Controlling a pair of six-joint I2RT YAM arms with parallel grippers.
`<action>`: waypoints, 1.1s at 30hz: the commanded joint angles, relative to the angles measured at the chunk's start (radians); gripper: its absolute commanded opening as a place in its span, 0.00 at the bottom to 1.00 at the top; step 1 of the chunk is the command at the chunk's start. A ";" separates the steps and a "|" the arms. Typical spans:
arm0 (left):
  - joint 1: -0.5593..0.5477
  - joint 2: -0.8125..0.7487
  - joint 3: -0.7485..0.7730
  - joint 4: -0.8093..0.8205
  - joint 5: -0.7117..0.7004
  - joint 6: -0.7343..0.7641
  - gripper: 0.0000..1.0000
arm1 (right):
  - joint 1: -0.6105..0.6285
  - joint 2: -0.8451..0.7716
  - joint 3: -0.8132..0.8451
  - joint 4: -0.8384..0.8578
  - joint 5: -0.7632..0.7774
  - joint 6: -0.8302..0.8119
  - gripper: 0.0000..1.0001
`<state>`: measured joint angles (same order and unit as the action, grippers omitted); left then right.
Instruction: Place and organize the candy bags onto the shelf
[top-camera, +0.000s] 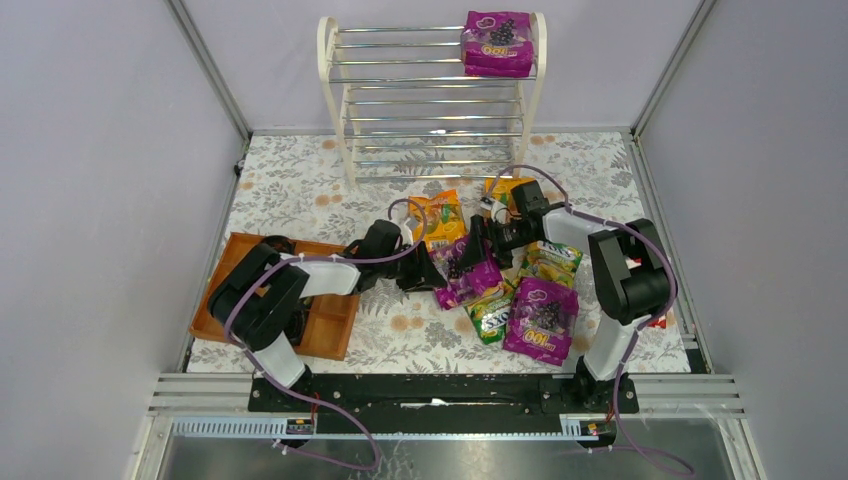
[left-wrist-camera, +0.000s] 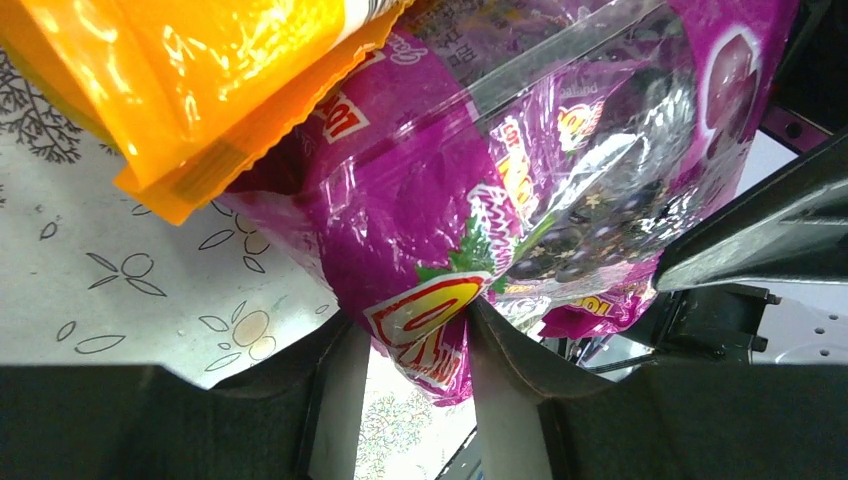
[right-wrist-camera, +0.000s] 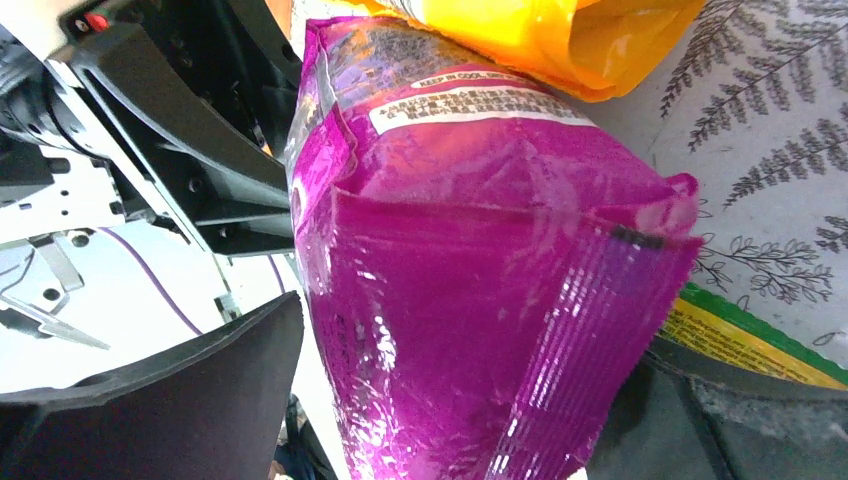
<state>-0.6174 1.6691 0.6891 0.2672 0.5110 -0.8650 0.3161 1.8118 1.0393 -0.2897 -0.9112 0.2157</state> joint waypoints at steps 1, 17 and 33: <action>0.004 -0.027 -0.005 -0.032 -0.065 0.040 0.43 | 0.041 0.021 0.030 -0.062 -0.067 -0.044 0.96; 0.004 -0.084 0.015 -0.078 -0.087 0.064 0.52 | 0.066 -0.126 -0.171 0.344 -0.074 0.380 0.55; 0.006 -0.560 0.124 -0.460 -0.420 0.271 0.81 | 0.068 -0.476 -0.321 0.544 0.141 0.839 0.45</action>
<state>-0.6106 1.2827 0.7147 -0.0696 0.2680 -0.7074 0.3756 1.4723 0.7238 0.1158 -0.7891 0.8894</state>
